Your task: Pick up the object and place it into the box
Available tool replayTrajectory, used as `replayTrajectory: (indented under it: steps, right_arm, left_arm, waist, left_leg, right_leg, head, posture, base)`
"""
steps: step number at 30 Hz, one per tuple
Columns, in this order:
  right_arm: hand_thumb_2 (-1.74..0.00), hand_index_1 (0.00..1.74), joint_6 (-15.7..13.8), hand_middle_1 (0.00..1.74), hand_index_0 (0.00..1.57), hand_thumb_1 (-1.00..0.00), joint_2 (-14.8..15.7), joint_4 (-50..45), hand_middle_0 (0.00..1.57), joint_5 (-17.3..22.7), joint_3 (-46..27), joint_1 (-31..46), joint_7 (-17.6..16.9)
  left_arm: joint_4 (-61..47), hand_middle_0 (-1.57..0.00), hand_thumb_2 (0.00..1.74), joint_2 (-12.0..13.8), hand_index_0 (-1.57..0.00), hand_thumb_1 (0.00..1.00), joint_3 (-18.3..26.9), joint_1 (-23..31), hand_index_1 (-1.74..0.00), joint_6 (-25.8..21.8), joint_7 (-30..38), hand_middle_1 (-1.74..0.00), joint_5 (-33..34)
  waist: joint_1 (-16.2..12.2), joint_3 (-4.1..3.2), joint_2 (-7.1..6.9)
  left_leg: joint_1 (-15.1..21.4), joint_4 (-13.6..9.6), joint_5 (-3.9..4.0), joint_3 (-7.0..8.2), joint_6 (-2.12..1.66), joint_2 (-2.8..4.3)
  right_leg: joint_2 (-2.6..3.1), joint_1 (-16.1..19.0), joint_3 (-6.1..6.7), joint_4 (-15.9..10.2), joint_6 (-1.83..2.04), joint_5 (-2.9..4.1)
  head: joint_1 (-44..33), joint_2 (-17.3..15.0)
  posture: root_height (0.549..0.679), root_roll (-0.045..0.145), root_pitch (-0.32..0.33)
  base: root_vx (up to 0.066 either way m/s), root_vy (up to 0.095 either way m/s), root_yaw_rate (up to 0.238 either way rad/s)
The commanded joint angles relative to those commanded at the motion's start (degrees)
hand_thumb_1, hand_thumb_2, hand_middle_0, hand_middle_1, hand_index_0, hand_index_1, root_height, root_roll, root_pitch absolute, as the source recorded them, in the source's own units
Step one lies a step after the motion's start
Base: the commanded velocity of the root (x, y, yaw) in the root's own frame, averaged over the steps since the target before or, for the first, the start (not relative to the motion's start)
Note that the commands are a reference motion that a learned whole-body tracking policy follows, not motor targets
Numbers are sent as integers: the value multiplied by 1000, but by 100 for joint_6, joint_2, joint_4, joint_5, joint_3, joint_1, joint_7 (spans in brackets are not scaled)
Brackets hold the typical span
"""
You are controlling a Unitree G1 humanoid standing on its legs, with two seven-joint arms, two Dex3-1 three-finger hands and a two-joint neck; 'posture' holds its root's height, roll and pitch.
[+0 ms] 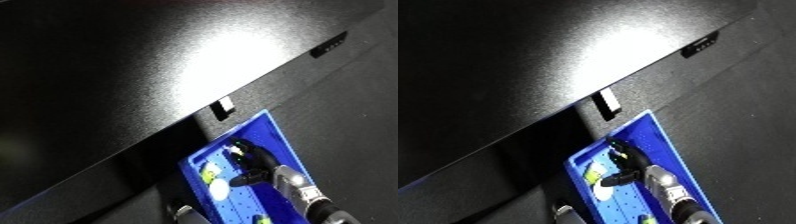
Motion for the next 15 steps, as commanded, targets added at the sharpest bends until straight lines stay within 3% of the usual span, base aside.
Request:
replayTrajectory:
  steps: [4, 11, 15]
  right_arm:
    - [0, 0, 109, 0, 0, 0, 74, -107, 0, -292, 179, -70, -121]
    - [0, 0, 454, 0, 0, 0, 219, -113, 0, -519, 490, -294, -272]
    - [0, 0, 545, 0, 0, 0, 309, -32, 0, -649, 661, -383, -379]
  left_arm:
    - [-76, 0, 0, 85, 0, 0, 30, -93, 0, 97, 53, 0, 141]
    - [-115, 0, 0, 308, 0, 0, 47, -420, 0, 367, 80, 0, 343]
    - [-55, 0, 0, 380, 0, 0, 2, -605, 0, 453, 71, 0, 412]
  waist:
    - [108, 14, -82]
    - [313, 32, -204]
    - [413, 66, -250]
  left_leg:
    - [-34, 4, 66, -65, 10, 19]
    - [-70, -111, 270, -184, -5, 28]
    - [-80, -181, 373, -253, -20, 49]
  right_leg:
    - [-72, 24, -108, 3, 36, 21]
    - [-160, 76, -314, -51, 126, 110]
    - [-214, 94, -405, -21, 167, 120]
  head:
    - [-881, 90]
    - [-2174, 193]
    - [-2751, 28]
  posture:
    - [624, 63, 5]
    - [626, 48, 3]
    - [627, 42, -1]
  base:
    - [-8, -85, 144]
    - [-4, -86, 190]
    - [-1, -54, 189]
